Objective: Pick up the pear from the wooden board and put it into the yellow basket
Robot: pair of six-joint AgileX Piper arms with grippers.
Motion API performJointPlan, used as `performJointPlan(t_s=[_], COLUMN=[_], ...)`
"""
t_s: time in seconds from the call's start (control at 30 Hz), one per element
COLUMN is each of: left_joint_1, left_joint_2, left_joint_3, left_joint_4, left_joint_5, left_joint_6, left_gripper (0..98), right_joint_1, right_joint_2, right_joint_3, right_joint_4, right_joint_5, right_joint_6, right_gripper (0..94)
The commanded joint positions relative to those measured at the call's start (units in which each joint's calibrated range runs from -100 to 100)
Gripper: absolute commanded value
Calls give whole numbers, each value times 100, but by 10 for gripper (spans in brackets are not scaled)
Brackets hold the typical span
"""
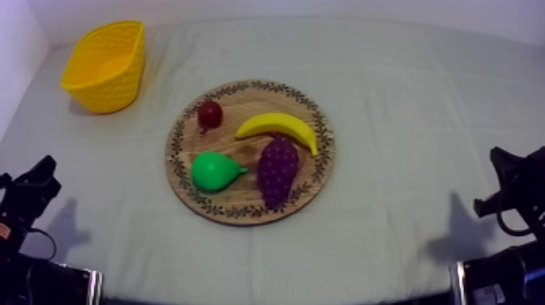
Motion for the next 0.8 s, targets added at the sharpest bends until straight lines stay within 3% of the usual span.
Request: performJointPlan(t_s=[0.0,0.27,0.5,0.63,0.77], left_joint_1=[267,871,1342,1567,1667], left_joint_2=[-7,205,1344,2030,2751], left_joint_3=[-11,-60,-558,-1140,-1735], left_joint_4=[21,141,180,203,383], left_joint_5=[3,3,60,429,861], left_joint_6=[-87,-167,-178,-68,31], left_gripper=[0,0,0,0,0], right_joint_1=[-4,-4,-4,-4,-4], right_joint_2=[-3,-3,-3,-3,-3], right_joint_3=[-2,-2,-2,-2,-2], right_joint_4=[3,3,3,3,3], right_joint_5=[2,2,2,2,2], right_joint_6=[2,2,2,2,2], right_gripper=[4,4,4,4,4])
